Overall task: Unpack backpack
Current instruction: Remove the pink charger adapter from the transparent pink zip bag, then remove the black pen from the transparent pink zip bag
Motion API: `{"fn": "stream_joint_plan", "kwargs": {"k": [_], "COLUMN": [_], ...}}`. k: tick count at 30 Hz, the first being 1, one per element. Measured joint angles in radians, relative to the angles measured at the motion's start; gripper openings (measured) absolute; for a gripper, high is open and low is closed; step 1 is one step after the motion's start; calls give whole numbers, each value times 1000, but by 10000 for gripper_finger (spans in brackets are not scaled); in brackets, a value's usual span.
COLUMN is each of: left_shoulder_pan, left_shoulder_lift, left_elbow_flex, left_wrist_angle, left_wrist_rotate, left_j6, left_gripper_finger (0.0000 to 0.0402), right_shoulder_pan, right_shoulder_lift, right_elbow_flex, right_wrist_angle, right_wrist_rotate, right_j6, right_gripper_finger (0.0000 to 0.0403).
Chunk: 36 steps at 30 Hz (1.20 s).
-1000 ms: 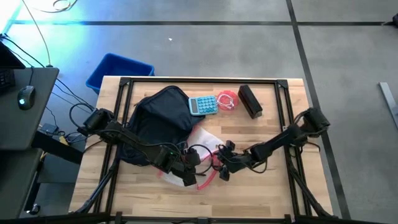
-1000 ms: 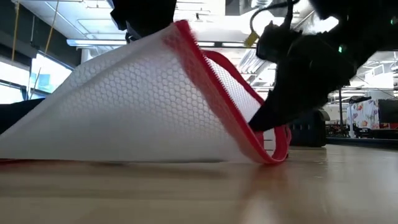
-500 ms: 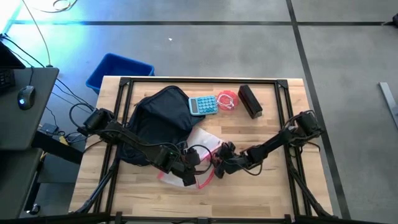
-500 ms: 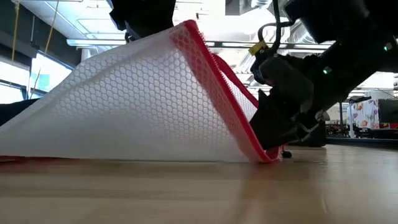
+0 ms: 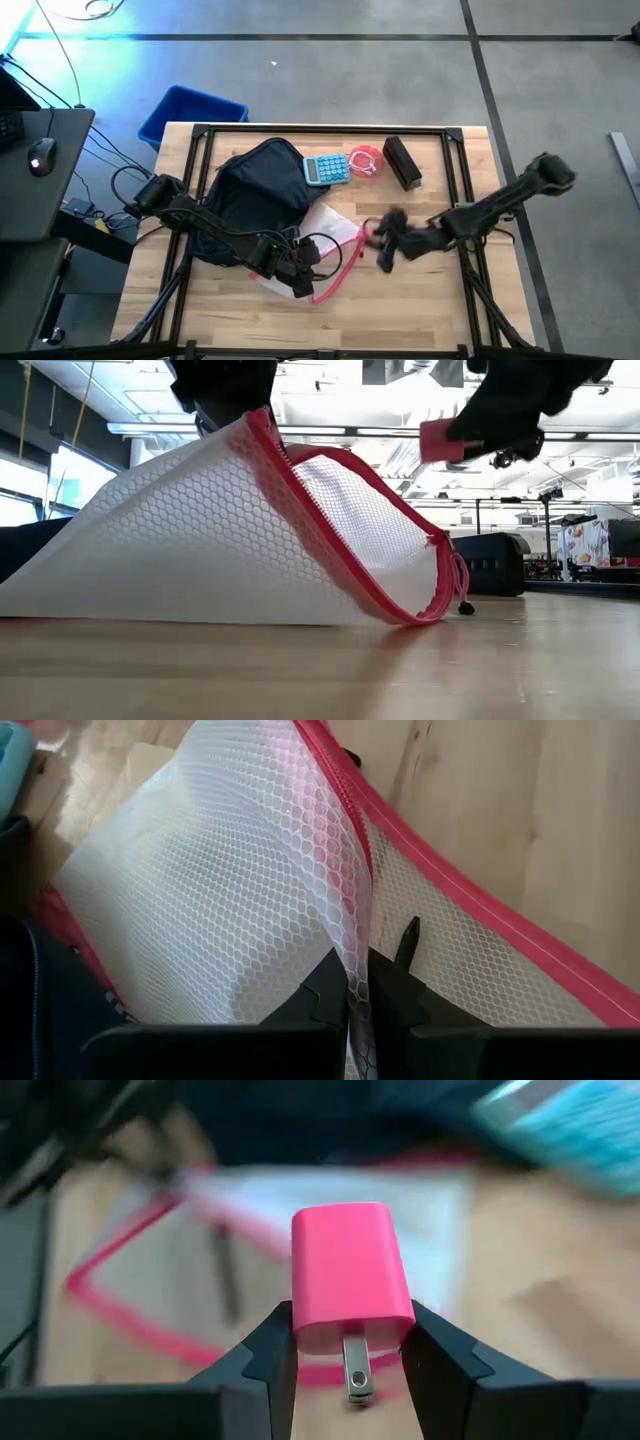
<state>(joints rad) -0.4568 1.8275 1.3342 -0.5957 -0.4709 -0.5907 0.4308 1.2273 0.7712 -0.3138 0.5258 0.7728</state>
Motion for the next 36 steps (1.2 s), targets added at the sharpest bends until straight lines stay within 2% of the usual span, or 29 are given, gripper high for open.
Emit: {"fn": "stream_joint_plan", "kwargs": {"k": [3, 6, 12, 17, 23, 30, 33, 36], "left_shoulder_pan": [0, 0, 0, 0, 0, 0, 0, 0], "left_shoulder_lift": [0, 0, 0, 0, 0, 0, 0, 0], "left_elbow_flex": [0, 0, 0, 0, 0, 0, 0, 0], "left_wrist_angle": [2, 10, 18, 18, 18, 18, 18, 21], "left_wrist_rotate": [-3, -3, -9, -6, -4, -3, -3, -3], "left_j6": [0, 0, 8, 8, 0, 0, 0, -5], "left_gripper_finger": [0, 0, 0, 0, 0, 0, 0, 0], "right_shoulder_pan": [-91, -219, -432, -515, -559, -585, -579, -528], "right_shoulder_lift": [-90, -79, 155, 404, 558, 546, 473, 359], "right_elbow_flex": [0, 0, 0, 0, 0, 0, 0, 0], "right_wrist_angle": [-111, -111, 105, 374, 465, 445, 386, 302], "right_wrist_rotate": [71, 39, -130, -275, -289, -303, -292, -282], "right_j6": [18, -40, -212, -299, -214, -160, -177, -231], "right_gripper_finger": [119, 119, 119, 119, 124, 252, 277, 282]}}
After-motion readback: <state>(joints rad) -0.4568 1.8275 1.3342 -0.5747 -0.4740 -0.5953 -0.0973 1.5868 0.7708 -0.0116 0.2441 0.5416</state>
